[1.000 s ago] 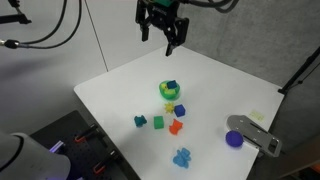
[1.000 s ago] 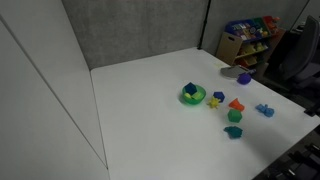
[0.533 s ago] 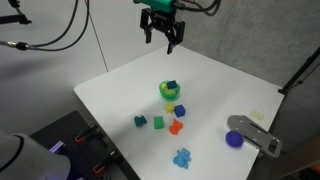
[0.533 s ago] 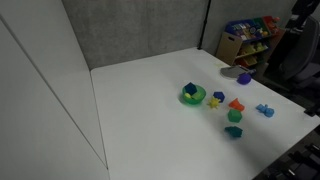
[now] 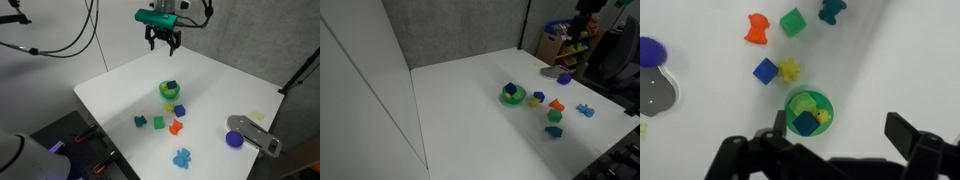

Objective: Move the green bowl forwards then remove the blue block from the bowl and place it on top of the blue block on the table.

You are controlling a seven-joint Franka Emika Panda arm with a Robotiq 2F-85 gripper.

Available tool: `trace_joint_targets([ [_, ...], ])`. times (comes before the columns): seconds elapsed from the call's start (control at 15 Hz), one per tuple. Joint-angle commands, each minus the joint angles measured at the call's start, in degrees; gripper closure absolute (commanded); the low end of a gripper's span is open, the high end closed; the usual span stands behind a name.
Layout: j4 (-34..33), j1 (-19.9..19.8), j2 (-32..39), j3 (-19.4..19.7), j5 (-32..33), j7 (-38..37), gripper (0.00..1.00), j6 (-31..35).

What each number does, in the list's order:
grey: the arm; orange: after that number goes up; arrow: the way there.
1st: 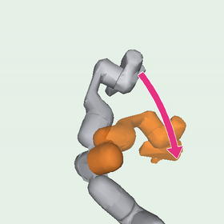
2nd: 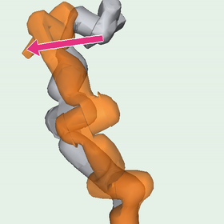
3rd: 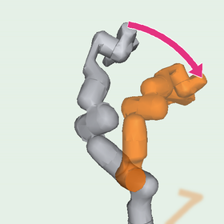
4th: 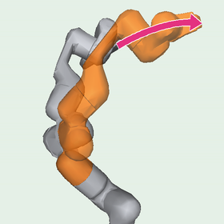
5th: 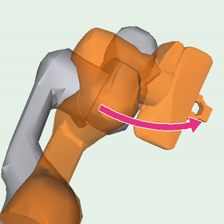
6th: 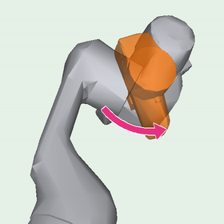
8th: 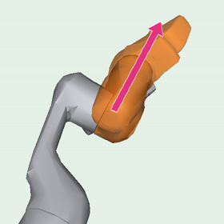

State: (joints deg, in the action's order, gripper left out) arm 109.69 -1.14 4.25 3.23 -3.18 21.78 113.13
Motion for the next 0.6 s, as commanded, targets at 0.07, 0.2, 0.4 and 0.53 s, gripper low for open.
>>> trace_joint_targets([
  [0.07, -1.9, 0.1, 6.2, -2.5, 3.2, 7.0, 0.00, 8.4],
  [0.2, -2.0, -0.1, 8.4, -3.5, 3.9, 8.9, 0.00, 10.8],
  [0.4, -0.3, -0.4, 8.2, -4.2, 3.7, 6.9, 0.00, 11.3],
  [0.53, -0.4, -0.3, 9.1, -4.5, 4.1, 6.9, 0.00, 11.6],
])
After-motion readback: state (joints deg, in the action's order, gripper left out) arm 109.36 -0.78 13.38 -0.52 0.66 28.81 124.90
